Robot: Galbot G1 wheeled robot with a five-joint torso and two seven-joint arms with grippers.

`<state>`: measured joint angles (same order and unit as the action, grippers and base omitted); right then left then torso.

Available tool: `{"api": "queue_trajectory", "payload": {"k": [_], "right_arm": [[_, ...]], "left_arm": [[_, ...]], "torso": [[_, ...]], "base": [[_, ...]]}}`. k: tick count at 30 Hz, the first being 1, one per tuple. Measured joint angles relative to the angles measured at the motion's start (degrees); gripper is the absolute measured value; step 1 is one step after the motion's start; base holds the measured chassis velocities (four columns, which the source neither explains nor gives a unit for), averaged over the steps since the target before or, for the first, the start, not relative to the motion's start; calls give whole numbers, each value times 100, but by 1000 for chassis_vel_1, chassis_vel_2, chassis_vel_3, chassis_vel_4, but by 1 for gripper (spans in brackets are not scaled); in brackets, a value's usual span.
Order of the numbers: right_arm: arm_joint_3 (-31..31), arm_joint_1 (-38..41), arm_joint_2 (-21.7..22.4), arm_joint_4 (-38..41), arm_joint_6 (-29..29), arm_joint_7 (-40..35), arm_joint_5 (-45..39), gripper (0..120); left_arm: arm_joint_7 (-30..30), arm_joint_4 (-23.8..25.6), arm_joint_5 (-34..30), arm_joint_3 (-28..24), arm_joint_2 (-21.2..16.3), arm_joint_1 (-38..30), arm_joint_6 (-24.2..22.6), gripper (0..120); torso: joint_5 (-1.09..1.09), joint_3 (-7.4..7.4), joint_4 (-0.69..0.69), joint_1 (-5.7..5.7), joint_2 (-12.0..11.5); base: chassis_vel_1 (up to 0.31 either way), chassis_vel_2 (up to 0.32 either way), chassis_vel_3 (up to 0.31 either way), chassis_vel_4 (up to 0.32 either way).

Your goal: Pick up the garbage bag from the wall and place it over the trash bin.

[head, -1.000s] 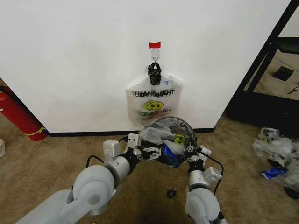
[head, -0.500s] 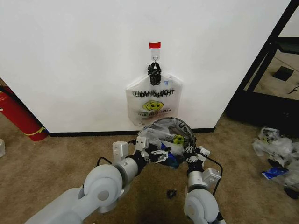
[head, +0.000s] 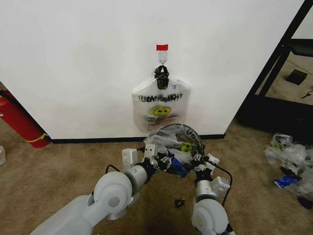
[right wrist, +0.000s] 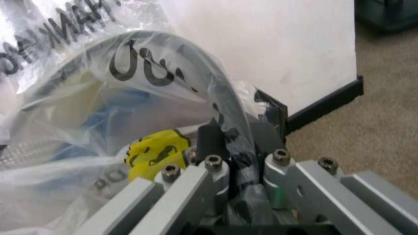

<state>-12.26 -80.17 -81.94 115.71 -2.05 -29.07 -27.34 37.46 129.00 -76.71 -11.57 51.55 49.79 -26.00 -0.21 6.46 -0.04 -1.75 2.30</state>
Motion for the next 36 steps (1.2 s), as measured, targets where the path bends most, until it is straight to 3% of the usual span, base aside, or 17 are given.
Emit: {"api": "queue_trajectory", "payload": {"k": [3, 16, 24, 36], "right_arm": [[-8, 9, 2, 0, 0, -9, -36, 1], [-127, 56, 41, 89, 87, -175, -534, 1], [-241, 171, 78, 302, 256, -350, -1148, 1], [-270, 85, 110, 722, 667, -575, -1950, 1]], "left_arm": [[-11, 40, 9, 75, -44, 27, 15, 0], [-223, 250, 371, 456, -292, 709, 157, 0], [-314, 325, 579, 767, -210, 1390, 193, 0], [-582, -220, 1082, 827, -22, 1752, 368, 0]], "torso": [[0, 0, 0, 0, 0], [0, 0, 0, 0, 0], [0, 0, 0, 0, 0], [0, 0, 0, 0, 0]], "base": [[0, 0, 0, 0], [0, 0, 0, 0], [0, 0, 0, 0], [0, 0, 0, 0]]}}
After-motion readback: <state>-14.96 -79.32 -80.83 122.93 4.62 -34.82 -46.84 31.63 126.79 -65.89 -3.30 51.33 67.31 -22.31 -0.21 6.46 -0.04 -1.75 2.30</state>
